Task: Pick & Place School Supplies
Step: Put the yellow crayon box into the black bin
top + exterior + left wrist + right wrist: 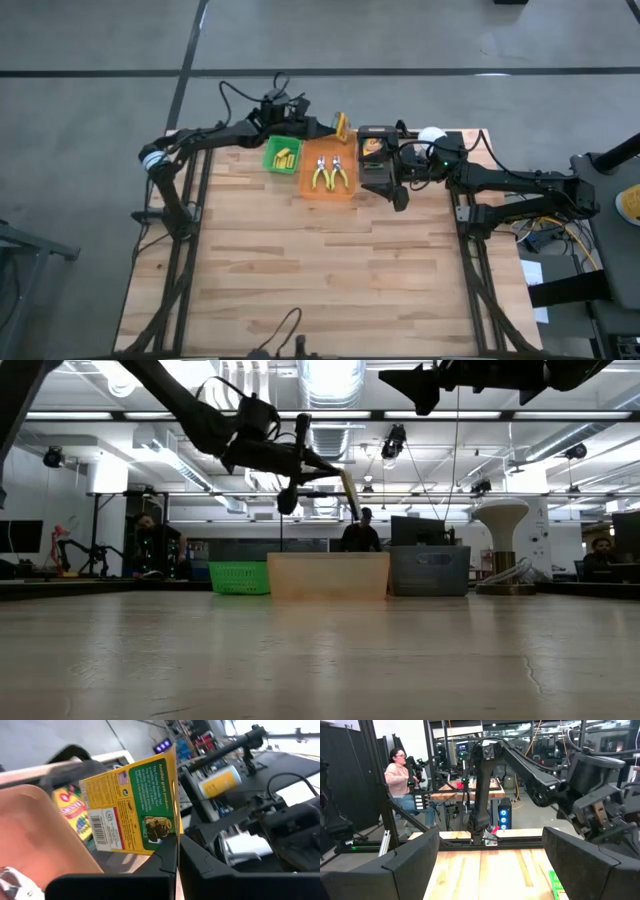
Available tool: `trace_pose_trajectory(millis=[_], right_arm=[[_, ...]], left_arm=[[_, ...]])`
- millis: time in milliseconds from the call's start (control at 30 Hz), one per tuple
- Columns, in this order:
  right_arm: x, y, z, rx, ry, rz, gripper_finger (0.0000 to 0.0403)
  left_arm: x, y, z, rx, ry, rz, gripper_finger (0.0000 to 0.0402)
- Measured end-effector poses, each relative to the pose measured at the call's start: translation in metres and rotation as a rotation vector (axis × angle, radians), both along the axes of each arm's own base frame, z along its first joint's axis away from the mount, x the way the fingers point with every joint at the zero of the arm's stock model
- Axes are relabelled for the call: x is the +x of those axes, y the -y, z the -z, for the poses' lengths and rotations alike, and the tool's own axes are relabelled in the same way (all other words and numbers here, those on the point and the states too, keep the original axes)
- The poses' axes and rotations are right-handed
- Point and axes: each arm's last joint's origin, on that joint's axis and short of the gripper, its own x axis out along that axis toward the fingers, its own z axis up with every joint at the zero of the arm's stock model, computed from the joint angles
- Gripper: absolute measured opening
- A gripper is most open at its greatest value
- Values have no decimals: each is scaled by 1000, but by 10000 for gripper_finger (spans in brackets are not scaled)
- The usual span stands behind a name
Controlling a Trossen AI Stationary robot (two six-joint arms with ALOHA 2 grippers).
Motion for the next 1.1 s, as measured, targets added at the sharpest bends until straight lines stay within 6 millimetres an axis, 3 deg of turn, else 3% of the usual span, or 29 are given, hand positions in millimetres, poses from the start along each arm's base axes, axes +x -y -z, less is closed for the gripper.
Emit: trace_pose_trajectory(millis=[467, 1100], right_arm=[[0, 0, 0, 0, 0, 0, 350], [0, 0, 0, 0, 0, 0, 350]], left_arm=[[38, -1, 4, 36, 25, 138, 6], [43, 4, 3, 71, 26, 115, 15]])
